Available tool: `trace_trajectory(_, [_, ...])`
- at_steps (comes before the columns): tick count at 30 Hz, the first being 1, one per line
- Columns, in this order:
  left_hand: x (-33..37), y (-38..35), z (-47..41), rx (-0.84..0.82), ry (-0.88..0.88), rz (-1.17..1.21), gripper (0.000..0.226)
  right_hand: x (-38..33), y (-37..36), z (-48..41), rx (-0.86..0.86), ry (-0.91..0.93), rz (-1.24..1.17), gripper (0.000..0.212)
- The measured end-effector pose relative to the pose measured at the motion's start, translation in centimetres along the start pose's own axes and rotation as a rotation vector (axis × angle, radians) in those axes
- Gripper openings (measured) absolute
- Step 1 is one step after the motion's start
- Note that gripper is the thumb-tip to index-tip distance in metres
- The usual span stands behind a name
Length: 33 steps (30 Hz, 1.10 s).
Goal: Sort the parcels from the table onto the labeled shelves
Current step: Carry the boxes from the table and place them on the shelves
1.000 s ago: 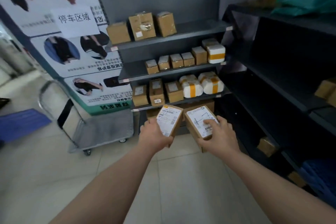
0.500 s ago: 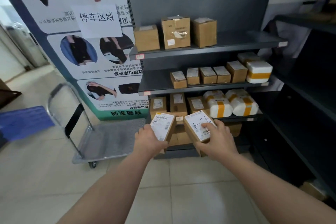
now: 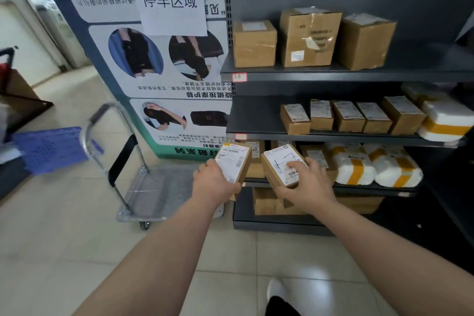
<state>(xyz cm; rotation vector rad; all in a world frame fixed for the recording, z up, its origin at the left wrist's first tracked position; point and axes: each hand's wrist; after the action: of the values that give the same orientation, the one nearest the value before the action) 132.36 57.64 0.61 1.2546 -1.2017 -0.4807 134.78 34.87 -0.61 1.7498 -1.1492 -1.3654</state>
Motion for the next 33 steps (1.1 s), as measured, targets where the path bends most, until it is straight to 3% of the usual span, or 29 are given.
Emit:
trace_trajectory(16, [6.0,-7.9,-20.5,-0.065,-0.028,-0.073,0.089,-1.3,-9.3,-22.3,-0.027,-0.039,-0.088,0.075])
trace_trajectory(21, [7.3,-11.0,-23.3,-0.067,-0.100,-0.164,0.074,-1.5,-11.5,-25.3,-0.032,0.101,0.073,0.079])
trace_trajectory(26, [7.5,-13.3,-24.8,-0.132,-0.168,-0.172,0.068,-0.7,-12.1,-26.1,0.033,0.391,0.270,0.072])
trace_trajectory(33, [8.9,-14.5,-26.7,-0.148,-0.191,-0.196,0.070,-0.9,-13.0,-27.1,-0.043,0.408,0.303,0.070])
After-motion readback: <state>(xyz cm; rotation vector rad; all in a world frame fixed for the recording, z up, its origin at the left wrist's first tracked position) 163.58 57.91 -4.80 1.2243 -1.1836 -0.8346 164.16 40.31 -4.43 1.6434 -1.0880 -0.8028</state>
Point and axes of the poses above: each hand's wrist, its own z-axis away from the middle knuckle, its own y-axis out of the back of the hand, x = y × z, and after that the axes turned 14 degrees about x, right-handed
